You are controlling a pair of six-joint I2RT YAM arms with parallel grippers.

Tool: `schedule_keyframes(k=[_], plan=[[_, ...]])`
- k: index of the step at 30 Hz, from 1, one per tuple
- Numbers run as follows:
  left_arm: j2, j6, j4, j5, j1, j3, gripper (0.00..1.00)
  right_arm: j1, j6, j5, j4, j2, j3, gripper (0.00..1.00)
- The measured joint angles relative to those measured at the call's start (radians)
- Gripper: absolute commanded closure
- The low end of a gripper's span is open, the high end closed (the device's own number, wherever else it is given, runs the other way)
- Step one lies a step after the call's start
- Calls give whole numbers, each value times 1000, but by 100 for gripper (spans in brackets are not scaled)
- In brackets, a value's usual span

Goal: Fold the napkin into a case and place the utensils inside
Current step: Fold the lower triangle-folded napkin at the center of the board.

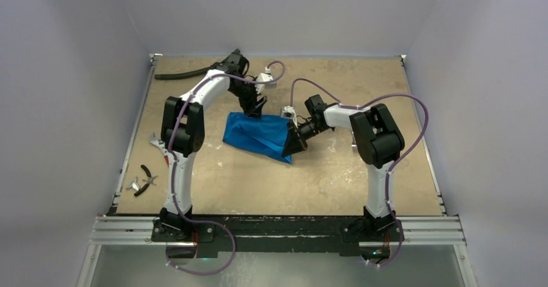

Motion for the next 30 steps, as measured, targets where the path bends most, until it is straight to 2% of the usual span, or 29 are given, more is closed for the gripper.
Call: schedule_keyframes(k=[3,8,12,15,16,19,30], plan=[[13,-51,104,-14,-43,-42,30,0,12,0,-2,0,1,100],[38,-66,189,-29,-107,-46,39,0,52,10,9,0,2,100],[40,-47,196,-31,-117,-62,47,0,120,34,77,-4,-6,100],[40,-24,195,-36,-112,-89,52,0,205,89,189,-37,-46,100],[40,3,184,-39,-107,-116,53,0,274,139,281,-70,-74,100],[40,26,175,-37,-105,-120,56,0,325,177,362,-79,-77,100],[40,68,163,-37,-92,-122,64,22,375,232,437,-76,-77,100]])
